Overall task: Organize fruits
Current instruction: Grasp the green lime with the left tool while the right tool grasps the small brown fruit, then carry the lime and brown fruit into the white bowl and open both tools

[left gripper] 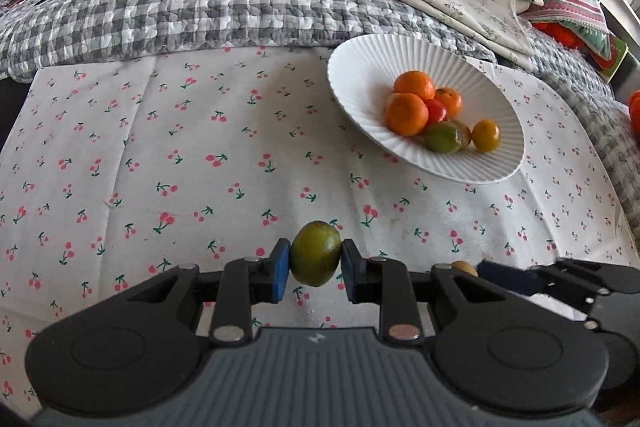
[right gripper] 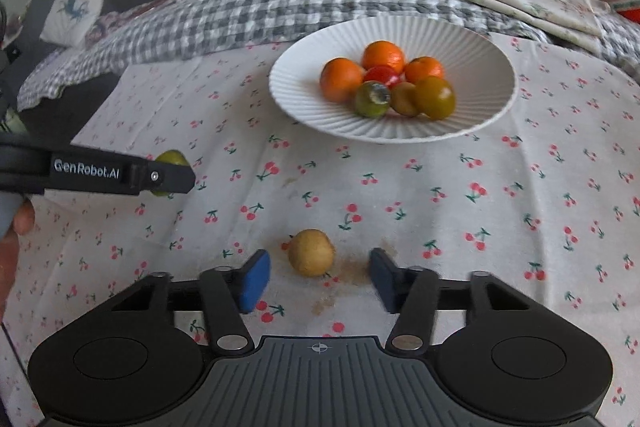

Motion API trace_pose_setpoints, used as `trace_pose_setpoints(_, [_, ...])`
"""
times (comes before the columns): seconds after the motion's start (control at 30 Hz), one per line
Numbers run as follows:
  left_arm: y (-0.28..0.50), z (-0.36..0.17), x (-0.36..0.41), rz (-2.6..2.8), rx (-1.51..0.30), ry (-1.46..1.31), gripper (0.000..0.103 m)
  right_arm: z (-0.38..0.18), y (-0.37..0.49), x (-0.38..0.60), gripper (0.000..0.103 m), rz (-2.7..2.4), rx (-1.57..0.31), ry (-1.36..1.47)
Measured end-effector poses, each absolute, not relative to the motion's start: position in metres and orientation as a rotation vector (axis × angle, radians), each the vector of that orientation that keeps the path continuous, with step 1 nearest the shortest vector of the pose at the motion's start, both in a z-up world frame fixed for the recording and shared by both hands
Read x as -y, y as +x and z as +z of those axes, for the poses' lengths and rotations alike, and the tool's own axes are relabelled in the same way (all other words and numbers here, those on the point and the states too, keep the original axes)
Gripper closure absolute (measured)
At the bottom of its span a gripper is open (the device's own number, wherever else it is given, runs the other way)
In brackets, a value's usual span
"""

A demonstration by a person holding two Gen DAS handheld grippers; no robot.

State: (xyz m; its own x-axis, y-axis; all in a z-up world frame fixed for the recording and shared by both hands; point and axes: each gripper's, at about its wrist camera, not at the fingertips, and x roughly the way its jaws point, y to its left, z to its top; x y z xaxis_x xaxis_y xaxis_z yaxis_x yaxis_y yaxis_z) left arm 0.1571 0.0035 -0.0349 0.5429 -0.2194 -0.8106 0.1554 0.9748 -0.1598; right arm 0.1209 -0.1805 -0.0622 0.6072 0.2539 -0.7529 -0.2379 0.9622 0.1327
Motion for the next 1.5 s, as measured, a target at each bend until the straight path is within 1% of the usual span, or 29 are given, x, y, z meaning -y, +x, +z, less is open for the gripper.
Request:
trace_pose_setpoints(0.03, [0.157, -0.035, -0.003, -0.225, -0.972, -0.071, 0.078, -0.063, 0.121, 0.179, 0.070, 0.285, -0.871, 0.012])
trace_pose_setpoints(0.07, [0.158, -0.035, -0.002, -0.226, -0.972, -0.069, 0.078, -0.064, 0.121, 0.178, 0.079, 0.289, -0.867, 0.006])
trace_pose_setpoints(0.3, [0.158, -0.036, -0.001, -0.231, -0.974, -0.064, 0.078, -0.057, 0.121, 0.179, 0.079, 0.280, -0.850, 0.013])
trace_pose_setpoints(0.8, [0.157, -0.029, 0.001, -0.236, -0.953, -0.080, 0.078, -0.024, 0.111, 0.190, 0.079, 0.282, -0.774, 0.078])
trace_pose_setpoints(1.5, [0.155, -0.003, 0.022, -0.300, -0.820, -0.088, 0.078, 0.015, 0.102, 0.227, 0.079, 0.239, -0.649, 0.161])
